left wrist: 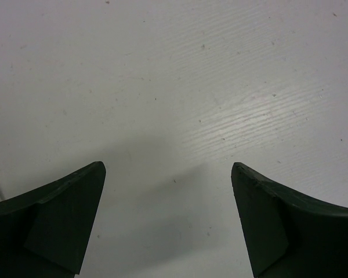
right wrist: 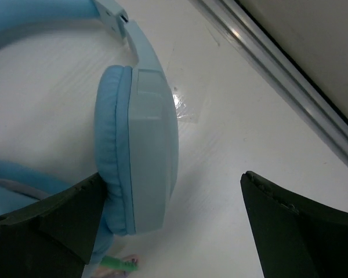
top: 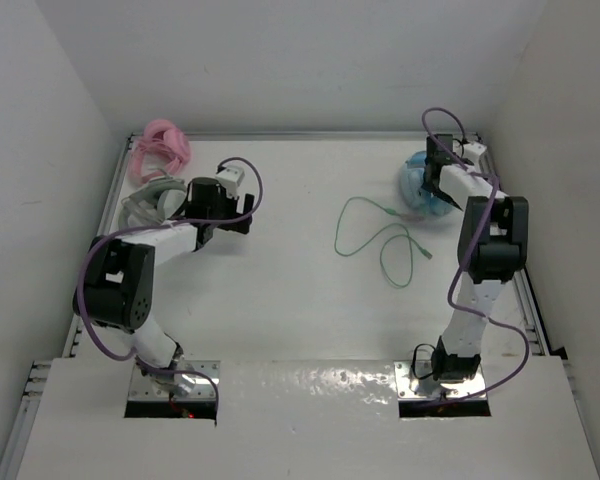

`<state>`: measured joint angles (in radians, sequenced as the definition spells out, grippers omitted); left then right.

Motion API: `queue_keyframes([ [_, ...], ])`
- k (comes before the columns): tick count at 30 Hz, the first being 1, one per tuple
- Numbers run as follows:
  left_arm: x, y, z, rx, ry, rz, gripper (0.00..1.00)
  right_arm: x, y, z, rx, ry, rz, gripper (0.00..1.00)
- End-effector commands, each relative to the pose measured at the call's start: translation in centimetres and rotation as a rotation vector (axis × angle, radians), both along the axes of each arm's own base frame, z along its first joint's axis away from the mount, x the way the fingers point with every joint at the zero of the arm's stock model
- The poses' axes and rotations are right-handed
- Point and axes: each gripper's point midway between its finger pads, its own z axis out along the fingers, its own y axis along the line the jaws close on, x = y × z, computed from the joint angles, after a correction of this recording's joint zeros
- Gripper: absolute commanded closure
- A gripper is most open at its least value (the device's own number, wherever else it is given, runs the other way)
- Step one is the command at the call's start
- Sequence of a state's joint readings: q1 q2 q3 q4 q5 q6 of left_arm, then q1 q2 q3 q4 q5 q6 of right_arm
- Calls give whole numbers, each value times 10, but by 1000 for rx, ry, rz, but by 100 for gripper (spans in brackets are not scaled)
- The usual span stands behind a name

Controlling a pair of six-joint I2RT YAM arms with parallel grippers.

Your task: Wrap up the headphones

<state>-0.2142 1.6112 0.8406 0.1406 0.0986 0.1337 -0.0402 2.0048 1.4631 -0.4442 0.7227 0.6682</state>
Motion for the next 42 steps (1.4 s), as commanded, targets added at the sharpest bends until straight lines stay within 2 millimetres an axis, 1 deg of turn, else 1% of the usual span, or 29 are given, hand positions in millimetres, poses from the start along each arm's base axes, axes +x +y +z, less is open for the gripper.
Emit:
queue_keyframes([
  [1,14,5,9,-35,-12,3,13,0,-7,-19,3,26,-46,7],
  [4,14,5,3,-51,22,-14,13,1,5,-57,84,117,33,42],
  [5,14,5,2,-56,31,-15,13,-4,5,-63,91,135,28,75],
  [6,14,6,2,-62,35,-20,13,-9,4,-66,85,138,17,89],
  [7,14,5,0,-65,38,-23,13,-15,4,-66,82,119,13,99],
  [9,15,7,0,-70,44,-17,13,-21,9,-61,90,78,21,100],
  [11,15,8,-2,-73,49,-14,13,-33,16,-45,71,2,49,100],
  [13,16,9,-2,-74,52,-11,13,-42,31,-24,-29,-48,90,100],
  [14,15,9,-3,-74,54,-11,13,-50,37,-3,-83,-100,125,100],
  [15,16,8,-3,-75,54,-18,13,-52,61,10,-124,-128,190,100],
  [16,15,6,-3,-76,55,-28,13,-63,64,19,-193,-129,210,100],
  [17,13,1,-3,-91,58,-61,12,-65,91,49,-201,-207,279,100],
  [18,12,-1,-4,-82,59,-85,12,-71,104,60,-207,-235,320,100],
  [19,11,-2,-5,-79,67,-91,12,-82,113,61,-226,-233,378,100],
  [20,8,-4,-6,-75,69,-111,12,-90,139,87,-209,-321,459,100],
  [21,6,-6,-6,-69,69,-125,12,-97,149,91,-203,-342,505,100],
  [22,4,-9,-3,-58,57,-140,12,-108,161,83,-189,-337,577,100],
  [23,0,-14,-2,-25,47,-166,12,-115,178,84,-174,-351,645,100],
  [24,-2,-19,3,-11,42,-184,12,-122,185,94,-161,-388,681,100],
  [26,-13,-38,30,-10,14,-261,12,-137,194,91,-183,-367,720,100],
  [27,-17,-46,54,-19,-33,-316,11,-140,195,92,-194,-362,721,100],
  [28,-32,-55,55,-42,21,-384,10,-147,193,90,-196,-333,697,100],
  [29,-35,-77,85,-101,-13,-505,10,-151,195,90,-204,-318,685,100],
  [31,-49,-89,101,-126,26,-566,10,-155,201,89,-203,-268,695,100],
  [32,-52,-103,118,-127,-2,-605,9,-156,208,89,-205,-260,717,100],
  [35,-73,-125,144,-150,-17,-704,9,-155,228,88,-137,-237,767,100],
  [38,-81,-137,146,-124,-29,-697,9,-151,238,94,-82,-252,750,100],
  [40,-76,-142,147,-100,-64,-660,9,-150,243,98,-43,-270,736,100],
  [42,-78,-151,134,-57,-61,-645,9,-150,251,100,-4,-287,744,100],
])
